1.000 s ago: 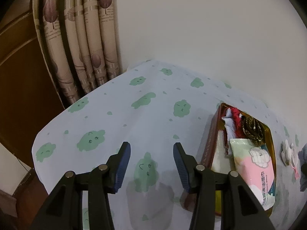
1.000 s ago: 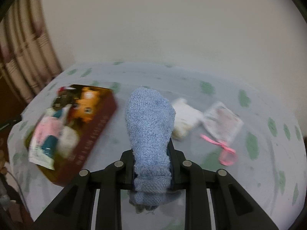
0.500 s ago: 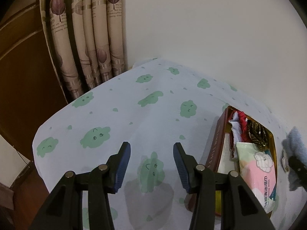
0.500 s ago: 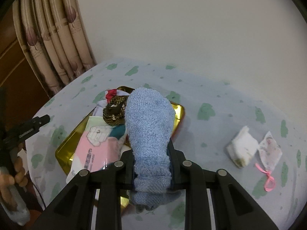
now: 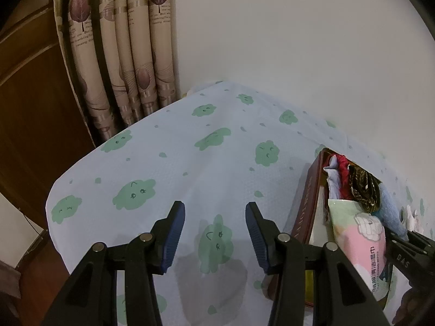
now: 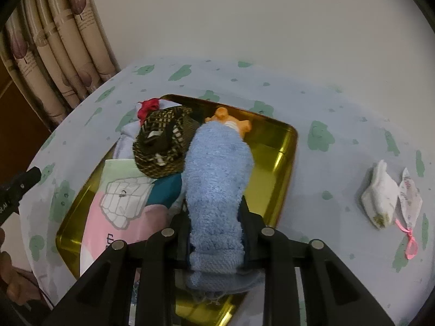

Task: Organize soft objects
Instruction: 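Carry the blue fluffy sock into the gold tin and open the right tool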

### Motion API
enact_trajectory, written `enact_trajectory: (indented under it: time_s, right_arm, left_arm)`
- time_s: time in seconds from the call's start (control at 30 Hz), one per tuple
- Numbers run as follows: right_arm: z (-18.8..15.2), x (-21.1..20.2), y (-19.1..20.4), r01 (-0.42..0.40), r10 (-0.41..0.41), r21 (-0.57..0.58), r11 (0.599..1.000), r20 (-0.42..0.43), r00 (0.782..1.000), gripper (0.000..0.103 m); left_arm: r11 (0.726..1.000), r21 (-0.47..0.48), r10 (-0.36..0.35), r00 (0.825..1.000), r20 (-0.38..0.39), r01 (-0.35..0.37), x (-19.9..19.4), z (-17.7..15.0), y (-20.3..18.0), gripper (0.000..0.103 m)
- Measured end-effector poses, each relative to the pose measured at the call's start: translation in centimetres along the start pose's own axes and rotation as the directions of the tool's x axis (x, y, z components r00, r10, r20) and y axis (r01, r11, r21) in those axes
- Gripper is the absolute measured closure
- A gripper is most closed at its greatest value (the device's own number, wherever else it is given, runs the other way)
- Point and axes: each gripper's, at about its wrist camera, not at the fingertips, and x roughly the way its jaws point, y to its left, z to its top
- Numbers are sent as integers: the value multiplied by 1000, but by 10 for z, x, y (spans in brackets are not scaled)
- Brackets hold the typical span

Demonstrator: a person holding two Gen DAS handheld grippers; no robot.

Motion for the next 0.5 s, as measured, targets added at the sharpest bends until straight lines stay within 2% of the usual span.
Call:
enact_trajectory:
  time_s: [0.07, 0.13, 0.23, 0.3, 0.5]
  right_arm:
    - [0, 0, -1, 2, -2, 1, 1000, 4, 1000, 74]
    - [0, -4, -4, 11, -11, 8, 1000, 19, 1000, 66]
    - [0, -10, -5, 8, -8, 6, 1000, 34, 999, 54]
    - [-1, -16, -7, 16, -16, 8, 1000, 51, 999, 40]
    - [-2, -30, -15, -11, 9, 25, 1000, 71, 997, 38]
  left_arm:
    - [1000, -1, 0, 1000, -4, 0, 1, 0, 0, 56]
    - [1000, -8, -4, 1000, 0, 4, -1, 0, 1, 56]
    - [1000, -13, -7, 1000, 2, 7, -1, -1, 2, 56]
    - [1000, -12, -6, 1000, 0, 6, -1, -1, 3, 56]
    - [1000, -10, -6, 1000, 6, 6, 0, -1, 3, 56]
